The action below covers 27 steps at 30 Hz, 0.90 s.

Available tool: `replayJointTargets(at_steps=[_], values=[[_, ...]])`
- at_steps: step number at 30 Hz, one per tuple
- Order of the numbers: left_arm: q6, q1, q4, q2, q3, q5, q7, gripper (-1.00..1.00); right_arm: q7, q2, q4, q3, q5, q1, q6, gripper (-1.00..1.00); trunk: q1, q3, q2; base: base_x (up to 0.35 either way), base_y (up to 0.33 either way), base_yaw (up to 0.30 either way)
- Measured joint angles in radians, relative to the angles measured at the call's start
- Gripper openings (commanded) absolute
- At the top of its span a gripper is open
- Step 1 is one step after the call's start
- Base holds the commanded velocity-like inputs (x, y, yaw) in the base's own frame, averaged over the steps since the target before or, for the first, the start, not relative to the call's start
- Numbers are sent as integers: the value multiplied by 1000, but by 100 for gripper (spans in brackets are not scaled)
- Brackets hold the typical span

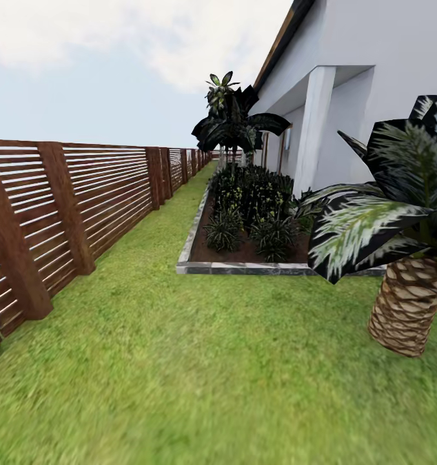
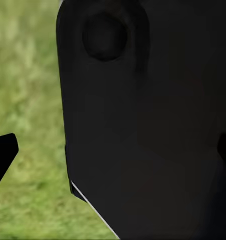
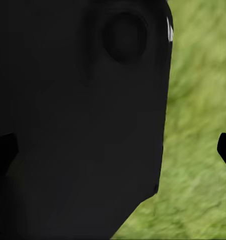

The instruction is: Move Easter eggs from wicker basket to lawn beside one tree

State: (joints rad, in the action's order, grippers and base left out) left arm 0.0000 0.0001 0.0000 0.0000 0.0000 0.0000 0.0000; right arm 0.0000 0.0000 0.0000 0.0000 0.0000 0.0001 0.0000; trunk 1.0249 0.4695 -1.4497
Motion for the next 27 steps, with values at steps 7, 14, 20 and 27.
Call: replayJointTargets(at_steps=[7, 14, 20, 27], values=[[13, -3, -26, 10, -9, -11, 2, 100, -4, -23, 3, 3, 2, -39, 1, 100, 0, -1, 0, 0, 0, 0], [-23, -3, -66, -29, -1, 15, 13, 100, 3, -16, -30, 26, 17, -49, -24, 100, 0, -1, 0, 0, 0, 0], [-204, -3, -197, -110, -4, 569, 14, 100, 124, 10, -466, 148, 100, -51, 264, 100, 0, -1, 0, 0, 0, 0], [-209, -3, -198, -107, -21, 561, -2, 100, 171, 6, -443, 140, 101, -51, 159, 100, 0, -1, 0, 0, 0, 0]])
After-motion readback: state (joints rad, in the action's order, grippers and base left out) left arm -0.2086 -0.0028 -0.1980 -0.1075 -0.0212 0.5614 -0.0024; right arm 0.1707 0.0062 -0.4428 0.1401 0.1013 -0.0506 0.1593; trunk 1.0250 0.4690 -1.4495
